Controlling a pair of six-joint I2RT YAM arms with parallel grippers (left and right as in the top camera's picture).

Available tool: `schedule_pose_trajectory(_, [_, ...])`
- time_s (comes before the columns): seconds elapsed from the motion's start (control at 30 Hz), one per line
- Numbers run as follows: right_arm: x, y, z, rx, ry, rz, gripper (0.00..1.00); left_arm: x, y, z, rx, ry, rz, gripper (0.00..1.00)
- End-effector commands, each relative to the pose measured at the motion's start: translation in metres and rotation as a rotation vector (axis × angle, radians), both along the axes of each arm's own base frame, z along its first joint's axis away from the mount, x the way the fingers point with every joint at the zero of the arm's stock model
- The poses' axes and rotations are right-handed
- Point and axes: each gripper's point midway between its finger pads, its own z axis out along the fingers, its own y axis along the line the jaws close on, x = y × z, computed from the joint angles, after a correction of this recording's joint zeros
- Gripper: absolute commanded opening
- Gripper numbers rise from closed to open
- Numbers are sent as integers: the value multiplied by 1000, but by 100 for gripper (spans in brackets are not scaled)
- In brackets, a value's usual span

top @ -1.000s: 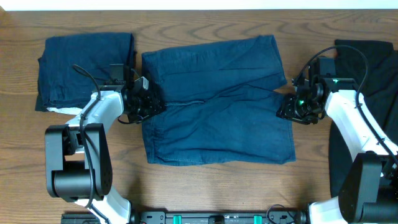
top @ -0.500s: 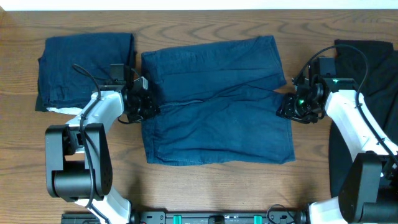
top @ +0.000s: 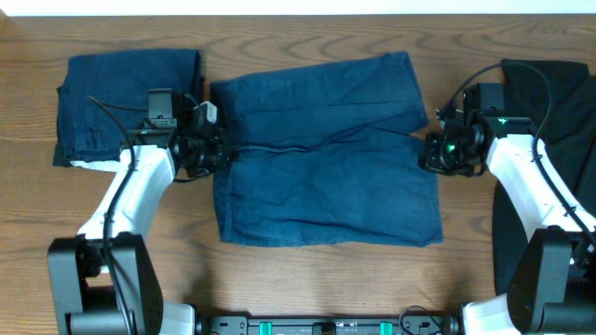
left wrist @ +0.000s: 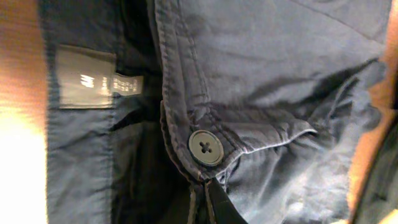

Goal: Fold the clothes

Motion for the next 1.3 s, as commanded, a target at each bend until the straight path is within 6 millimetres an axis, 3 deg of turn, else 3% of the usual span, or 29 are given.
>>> schedule_pose_trajectory(0.0, [12,18,14,87,-71,65,1,1,24,-11,134,25,49,6])
schedule_pose_trajectory(0.17, [27,18,17,70,-151,104,1,-3,30,-34,172,88,55,6])
schedule_pose_trajectory(0.3, [33,18,8,67,-158,115,1,-6,42,-60,243,148,69,6])
schedule_pose_trajectory(0.47, [39,18,-28,51,-144,177,1,-5,46,-79,271,180,72,6])
schedule_pose_trajectory(0.8, [45,18,-81,41,-107,243,1,-5,59,-82,345,182,92,6])
schedule_pose_trajectory(0.9, [43,7,-92,-13,-77,225,1,-5,59,-82,346,183,92,6])
schedule_pose_trajectory(1.07, [38,-29,-103,-155,-7,117,1,-7,59,-83,346,193,90,6])
schedule_pose_trajectory(1.27, [31,-54,-101,-157,45,-1,1,-11,51,-82,335,203,69,6])
